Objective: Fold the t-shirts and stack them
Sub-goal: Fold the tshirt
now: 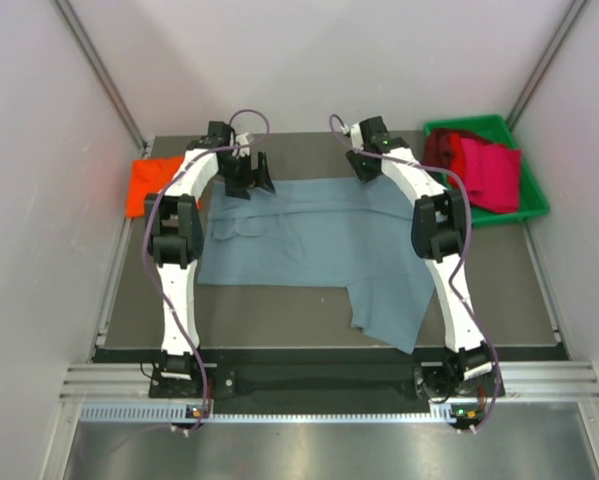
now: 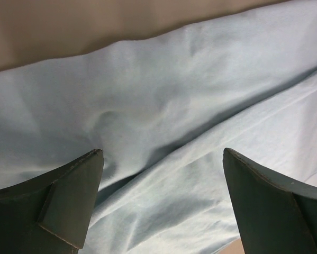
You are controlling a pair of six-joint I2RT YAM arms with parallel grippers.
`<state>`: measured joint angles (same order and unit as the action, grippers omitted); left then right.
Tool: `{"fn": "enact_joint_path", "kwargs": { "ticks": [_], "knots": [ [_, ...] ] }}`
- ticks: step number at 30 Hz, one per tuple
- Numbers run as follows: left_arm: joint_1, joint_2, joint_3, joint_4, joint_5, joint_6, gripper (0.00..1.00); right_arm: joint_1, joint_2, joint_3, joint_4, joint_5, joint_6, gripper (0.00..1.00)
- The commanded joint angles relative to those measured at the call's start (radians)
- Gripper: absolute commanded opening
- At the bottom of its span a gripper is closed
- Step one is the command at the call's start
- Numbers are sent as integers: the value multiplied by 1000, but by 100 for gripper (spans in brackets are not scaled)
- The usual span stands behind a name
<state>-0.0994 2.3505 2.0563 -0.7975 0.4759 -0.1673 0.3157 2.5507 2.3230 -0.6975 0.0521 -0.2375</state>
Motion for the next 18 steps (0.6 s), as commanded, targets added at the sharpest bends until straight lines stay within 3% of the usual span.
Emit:
{"fn": "enact_joint_path", "kwargs": {
  "ticks": [1, 3, 4, 8, 12, 18],
  "knots": [
    [-5, -74, 4, 0, 38, -17, 99, 19, -6, -25, -14, -8, -20, 45],
    [-5, -76, 4, -3, 33, -17, 99, 20, -9, -27, -10, -6, -22, 38],
    [-3, -76, 2, -2, 32, -14, 99, 20, -12, -28, -7, -3, -20, 27],
    [-2, -80, -2, -3, 32, -11, 99, 22, -23, -30, 15, 55, -10, 3],
    [-2, -68, -5, -5, 26, -5, 99, 22, -49, -33, 26, 89, -9, 7],
    [3, -36, -1, -17, 9, 9, 99, 20, -110, -50, 33, 115, -6, 3]
  ]
}}
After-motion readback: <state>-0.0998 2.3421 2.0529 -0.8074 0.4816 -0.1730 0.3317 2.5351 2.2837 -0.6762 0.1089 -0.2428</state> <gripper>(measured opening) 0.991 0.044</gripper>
